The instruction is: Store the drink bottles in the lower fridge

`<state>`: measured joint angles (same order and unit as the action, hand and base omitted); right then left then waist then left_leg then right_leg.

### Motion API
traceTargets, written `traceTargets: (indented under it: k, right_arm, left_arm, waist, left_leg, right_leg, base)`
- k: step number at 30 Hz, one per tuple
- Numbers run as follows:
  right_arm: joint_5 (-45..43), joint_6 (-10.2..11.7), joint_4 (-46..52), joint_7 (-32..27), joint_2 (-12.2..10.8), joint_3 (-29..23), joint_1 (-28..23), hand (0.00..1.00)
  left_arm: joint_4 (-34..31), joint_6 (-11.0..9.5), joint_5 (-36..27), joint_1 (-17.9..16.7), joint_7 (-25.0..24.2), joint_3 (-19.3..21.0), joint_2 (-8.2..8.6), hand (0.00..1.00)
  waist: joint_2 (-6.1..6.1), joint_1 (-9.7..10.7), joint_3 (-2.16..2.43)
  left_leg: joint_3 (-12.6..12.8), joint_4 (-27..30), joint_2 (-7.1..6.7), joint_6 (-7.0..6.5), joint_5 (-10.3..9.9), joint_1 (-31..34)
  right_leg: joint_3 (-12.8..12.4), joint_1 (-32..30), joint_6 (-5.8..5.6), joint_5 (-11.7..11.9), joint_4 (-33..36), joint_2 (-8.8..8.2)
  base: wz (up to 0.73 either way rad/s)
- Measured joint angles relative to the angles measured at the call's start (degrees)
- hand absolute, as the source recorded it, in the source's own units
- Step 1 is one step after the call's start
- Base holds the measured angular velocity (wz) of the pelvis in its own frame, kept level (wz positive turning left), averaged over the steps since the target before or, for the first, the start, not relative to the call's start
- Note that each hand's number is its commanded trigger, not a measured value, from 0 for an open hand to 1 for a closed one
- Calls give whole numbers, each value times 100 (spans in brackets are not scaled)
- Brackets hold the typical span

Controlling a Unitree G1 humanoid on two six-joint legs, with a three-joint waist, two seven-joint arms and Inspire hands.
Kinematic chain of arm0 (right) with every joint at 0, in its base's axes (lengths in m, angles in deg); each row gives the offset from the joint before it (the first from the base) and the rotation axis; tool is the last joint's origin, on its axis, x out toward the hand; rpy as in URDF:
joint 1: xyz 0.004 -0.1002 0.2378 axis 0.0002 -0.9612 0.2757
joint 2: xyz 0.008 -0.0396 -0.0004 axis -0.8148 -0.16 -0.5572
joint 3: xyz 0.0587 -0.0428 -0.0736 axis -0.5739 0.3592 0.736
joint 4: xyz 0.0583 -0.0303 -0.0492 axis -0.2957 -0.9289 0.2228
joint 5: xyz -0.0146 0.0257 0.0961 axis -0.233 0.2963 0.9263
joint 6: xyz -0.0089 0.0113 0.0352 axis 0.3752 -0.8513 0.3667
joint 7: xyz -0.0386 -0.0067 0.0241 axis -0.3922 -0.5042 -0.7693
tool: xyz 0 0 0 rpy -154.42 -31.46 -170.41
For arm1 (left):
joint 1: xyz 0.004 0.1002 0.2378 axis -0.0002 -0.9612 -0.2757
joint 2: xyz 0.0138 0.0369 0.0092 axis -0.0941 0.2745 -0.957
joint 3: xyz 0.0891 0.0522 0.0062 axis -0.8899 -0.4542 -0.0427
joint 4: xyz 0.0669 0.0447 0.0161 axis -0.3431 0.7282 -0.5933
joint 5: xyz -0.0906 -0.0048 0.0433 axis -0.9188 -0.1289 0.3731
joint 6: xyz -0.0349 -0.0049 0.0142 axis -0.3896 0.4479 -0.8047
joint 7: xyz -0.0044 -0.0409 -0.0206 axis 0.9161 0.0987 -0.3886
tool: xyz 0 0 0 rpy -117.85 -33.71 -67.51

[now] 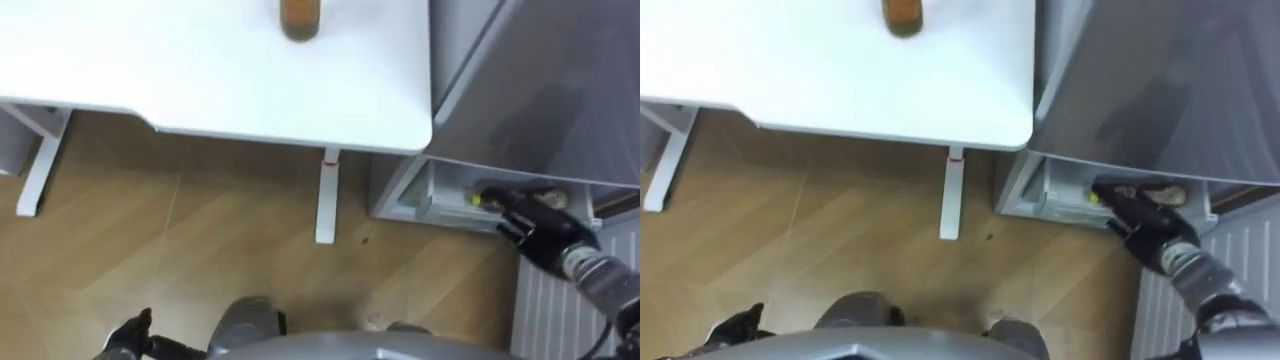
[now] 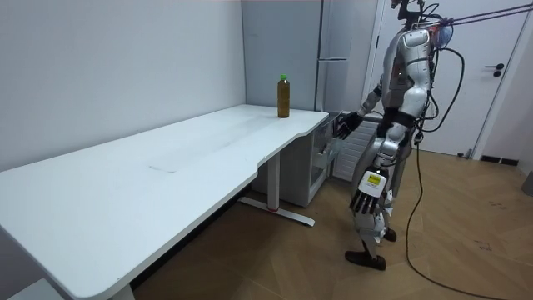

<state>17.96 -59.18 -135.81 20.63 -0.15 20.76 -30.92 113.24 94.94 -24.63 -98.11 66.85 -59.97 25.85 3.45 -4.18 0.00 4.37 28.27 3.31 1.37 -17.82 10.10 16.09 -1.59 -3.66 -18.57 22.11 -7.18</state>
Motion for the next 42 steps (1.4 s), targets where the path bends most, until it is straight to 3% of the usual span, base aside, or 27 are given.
traceTargets:
  k: [4, 13, 18, 21, 25, 30, 33, 39, 42]
  right_arm:
    - [-174, -7, -6, 80, -395, -8, -191, 0]
    - [-503, -2, -19, 142, -855, -256, -906, 0]
    - [-1005, 2, -144, -70, -1001, -262, -1128, 0]
    - [-1323, 6, -373, -322, -1107, -279, -1129, 0]
    - [-2425, 57, -392, -683, -1249, -348, -1252, 0]
    - [-2723, 66, -510, -936, -1260, -409, -1228, 0]
    - [-2798, 58, -516, -1076, -1261, -442, -1231, 0]
    - [-3061, 82, -512, -1256, -1264, -609, -1232, 0]
    - [-3419, 179, -483, -1357, -1269, -793, -1220, 0]
  left_arm:
    - [-24, -20, -3, -22, 0, 31, 148, 0]
    - [182, -221, -59, -359, 7, 587, 351, 0]
    - [192, -189, -64, -643, 66, 902, 530, 0]
    - [394, -169, -69, -633, 172, 1013, 671, 0]
    - [398, -157, -176, -573, 291, 1124, 746, 0]
    - [416, -47, -544, -538, 533, 1182, 843, 0]
    - [321, -21, -750, -461, 757, 1584, 906, 0]
    - [-502, -119, -917, -412, 1620, 2336, 921, 0]
    - [-1439, -256, -916, -405, 2218, 2600, 929, 0]
  waist:
    - [-28, 97, -26]
    - [-33, 96, -48]
    - [-48, 75, -28]
    - [-58, 81, -31]
    - [-88, 79, -39]
    - [-153, 92, -15]
    - [-155, 73, -21]
    - [-214, 73, 5]
    - [-229, 56, 13]
  left_leg:
    - [19, -236, -7, 25, 16, -277]
    - [62, -638, -20, 40, 24, -928]
    - [24, -682, -38, 40, 24, -957]
    - [-20, -658, -69, 30, 31, -958]
    - [-139, -660, -87, 13, 43, -867]
    - [-146, -670, -87, 17, 105, -859]
    - [-143, -681, -91, 10, 123, -888]
    - [-141, -818, -116, 4, 190, -984]
    - [-143, -914, -124, 22, 254, -1042]
  right_leg:
    - [112, 282, -19, 102, -249, 30]
    - [291, 1075, -60, 329, -969, 125]
    - [291, 1113, -78, 376, -1002, 129]
    - [326, 1214, -98, 429, -1153, 131]
    - [436, 1241, -99, 454, -1147, 131]
    - [440, 1218, -73, 480, -1141, 135]
    - [448, 1246, -74, 490, -1141, 132]
    - [450, 1272, -82, 526, -1146, 118]
    - [446, 1266, -71, 533, -1151, 117]
  base:
    - [0]
    - [1]
    - [2]
    - [7]
    - [13]
    - [1]
    - [1]
    - [0]
    - [0]
